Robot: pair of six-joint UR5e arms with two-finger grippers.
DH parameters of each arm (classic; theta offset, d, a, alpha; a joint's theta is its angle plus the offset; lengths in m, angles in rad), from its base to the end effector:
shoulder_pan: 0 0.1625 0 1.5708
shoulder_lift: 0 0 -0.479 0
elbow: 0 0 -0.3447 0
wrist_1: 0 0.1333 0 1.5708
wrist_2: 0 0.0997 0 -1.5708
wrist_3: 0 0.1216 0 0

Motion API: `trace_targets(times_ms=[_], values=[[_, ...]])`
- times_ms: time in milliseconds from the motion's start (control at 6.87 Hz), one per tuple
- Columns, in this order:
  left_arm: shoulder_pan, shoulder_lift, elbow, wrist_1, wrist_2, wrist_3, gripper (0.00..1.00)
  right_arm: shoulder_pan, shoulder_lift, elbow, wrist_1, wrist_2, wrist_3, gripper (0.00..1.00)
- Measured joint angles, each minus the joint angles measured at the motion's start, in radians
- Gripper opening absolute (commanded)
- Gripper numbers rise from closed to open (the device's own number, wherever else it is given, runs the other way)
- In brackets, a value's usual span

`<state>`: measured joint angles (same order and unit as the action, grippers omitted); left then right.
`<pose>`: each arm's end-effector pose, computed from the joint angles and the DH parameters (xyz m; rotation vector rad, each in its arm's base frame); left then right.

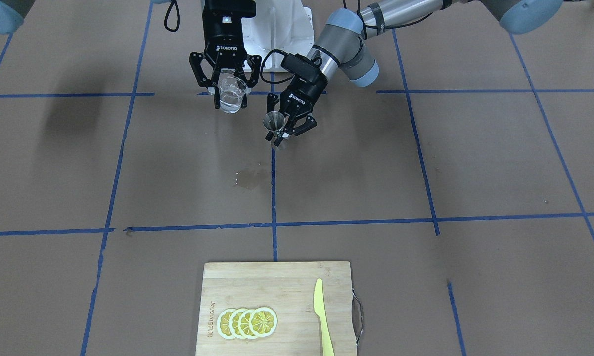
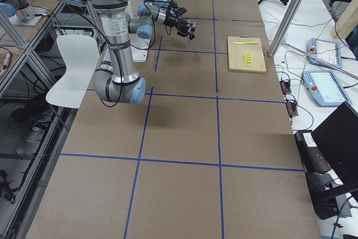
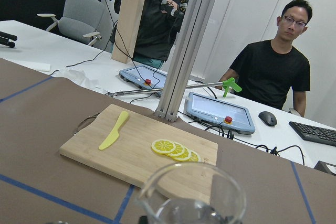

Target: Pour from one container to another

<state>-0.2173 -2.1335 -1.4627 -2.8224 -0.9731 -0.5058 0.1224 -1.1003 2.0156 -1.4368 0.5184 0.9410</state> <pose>0.5926 -0.3374 0.3039 1.3233 1.0418 0.1272 -0.4960 -0.3017 0.2598 1.2141 -0.5241 0.1200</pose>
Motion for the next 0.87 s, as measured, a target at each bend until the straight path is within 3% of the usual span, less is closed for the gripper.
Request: trace_targets(times_ms=[874], values=[[0.001, -0.041, 0.029, 0.000, -0.005, 0.001, 0.00, 0.003, 0.038, 0.010, -0.131, 0.008, -0.062, 0.00]])
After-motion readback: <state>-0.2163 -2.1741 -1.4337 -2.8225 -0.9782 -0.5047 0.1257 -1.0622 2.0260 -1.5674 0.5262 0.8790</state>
